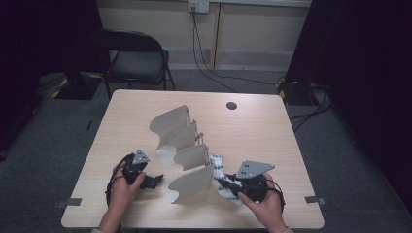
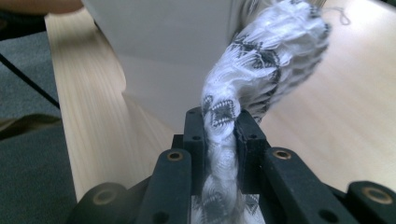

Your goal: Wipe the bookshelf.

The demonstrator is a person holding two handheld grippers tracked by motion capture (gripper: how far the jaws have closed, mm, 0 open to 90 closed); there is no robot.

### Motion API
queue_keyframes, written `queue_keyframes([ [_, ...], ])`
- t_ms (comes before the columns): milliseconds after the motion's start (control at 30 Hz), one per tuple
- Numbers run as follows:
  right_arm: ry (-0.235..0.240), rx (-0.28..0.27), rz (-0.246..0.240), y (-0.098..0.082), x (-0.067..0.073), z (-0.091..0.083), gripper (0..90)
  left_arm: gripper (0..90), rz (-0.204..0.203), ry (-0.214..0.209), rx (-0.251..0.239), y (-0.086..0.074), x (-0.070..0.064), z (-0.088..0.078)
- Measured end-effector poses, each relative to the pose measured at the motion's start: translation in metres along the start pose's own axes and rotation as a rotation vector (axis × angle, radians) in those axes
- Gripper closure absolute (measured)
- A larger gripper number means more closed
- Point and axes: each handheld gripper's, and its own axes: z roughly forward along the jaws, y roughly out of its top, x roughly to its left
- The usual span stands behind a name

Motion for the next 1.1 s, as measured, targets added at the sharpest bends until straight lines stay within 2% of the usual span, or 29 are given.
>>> queue_keyframes([
  [233,0.018,0.081,0.027,-0.024,-0.003,0.026,78.1,0.0,0.0,0.0,0.0,0.0,0.0,0.0],
  [500,0.028,0.134,0.045,-0.039,-0.005,0.043,78.2,0.0,0.0,0.0,-0.001,0.0,0.0,0.0],
  [700,0.032,0.152,0.043,-0.044,-0.005,0.048,78.3,0.0,-0.003,-0.001,0.002,0.001,-0.001,0.001],
  [833,0.018,0.141,0.047,-0.041,-0.007,0.043,78.3,0.0,-0.005,0.0,0.001,0.001,-0.001,0.001],
  [900,0.005,0.112,0.064,-0.036,-0.012,0.037,78.2,0.0,-0.009,0.0,-0.002,0.001,-0.002,0.001],
  [1000,-0.021,0.066,0.061,-0.024,-0.021,0.028,78.2,0.0,-0.008,0.0,-0.002,0.001,-0.002,0.001],
  [1100,-0.02,0.049,0.065,-0.016,-0.026,0.028,78.2,0.0,-0.005,0.002,-0.001,0.001,-0.002,0.001],
])
